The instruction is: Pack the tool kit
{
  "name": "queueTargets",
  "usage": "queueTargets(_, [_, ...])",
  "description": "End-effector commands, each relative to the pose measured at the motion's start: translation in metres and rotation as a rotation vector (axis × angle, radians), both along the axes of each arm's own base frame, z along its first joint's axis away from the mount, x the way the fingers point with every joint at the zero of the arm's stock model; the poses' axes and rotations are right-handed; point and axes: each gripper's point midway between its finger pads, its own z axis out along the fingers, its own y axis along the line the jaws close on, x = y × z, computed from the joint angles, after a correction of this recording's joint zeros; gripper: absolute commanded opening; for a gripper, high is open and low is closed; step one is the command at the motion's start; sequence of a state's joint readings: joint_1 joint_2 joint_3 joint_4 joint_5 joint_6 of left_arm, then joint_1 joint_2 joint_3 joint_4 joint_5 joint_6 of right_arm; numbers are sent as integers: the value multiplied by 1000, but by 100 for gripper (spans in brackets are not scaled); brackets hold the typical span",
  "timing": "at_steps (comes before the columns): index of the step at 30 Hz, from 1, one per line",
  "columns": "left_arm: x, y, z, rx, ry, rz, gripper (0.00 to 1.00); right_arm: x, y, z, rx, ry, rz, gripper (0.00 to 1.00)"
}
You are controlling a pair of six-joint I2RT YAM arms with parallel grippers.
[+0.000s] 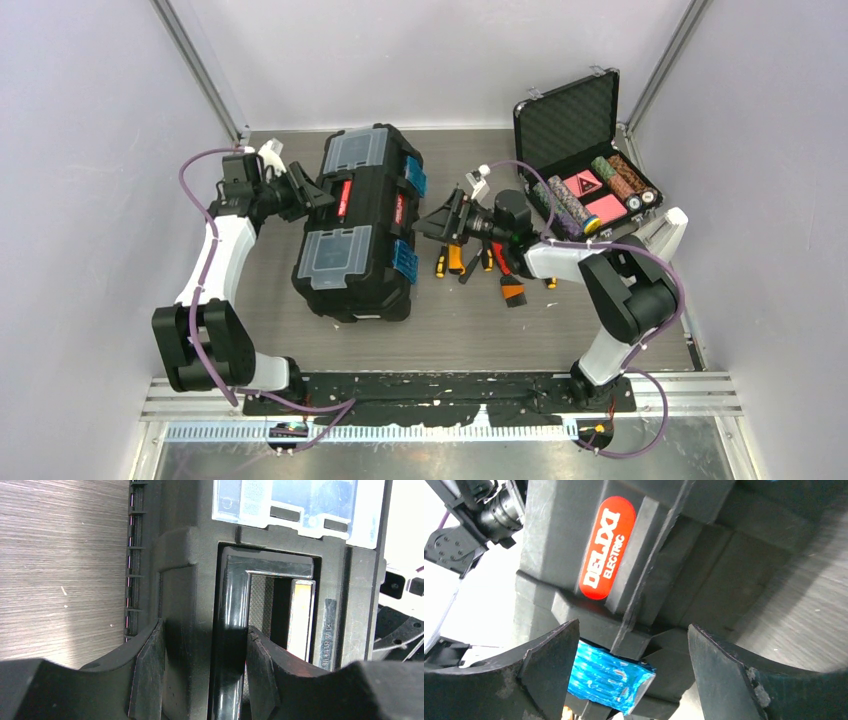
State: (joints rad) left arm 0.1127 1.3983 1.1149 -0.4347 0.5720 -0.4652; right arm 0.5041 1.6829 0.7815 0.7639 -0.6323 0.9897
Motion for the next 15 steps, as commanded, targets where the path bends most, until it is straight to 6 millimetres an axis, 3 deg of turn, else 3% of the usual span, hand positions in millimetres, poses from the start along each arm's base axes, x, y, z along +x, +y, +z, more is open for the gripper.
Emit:
queueTargets(1, [-24, 0, -39, -40, 184, 26, 0, -19, 11, 16, 107, 3, 79, 84])
queueTargets(4, [-24, 1, -40, -41, 185, 32, 0, -33, 8, 16, 145, 41, 115, 84])
queueTargets(11, [-24, 2, -38, -38, 180, 37, 0, -59, 3, -5, 122, 105, 162, 84])
queueTargets(15, [-23, 2, -38, -35, 178, 41, 0, -71, 9, 12, 217, 75, 223, 85])
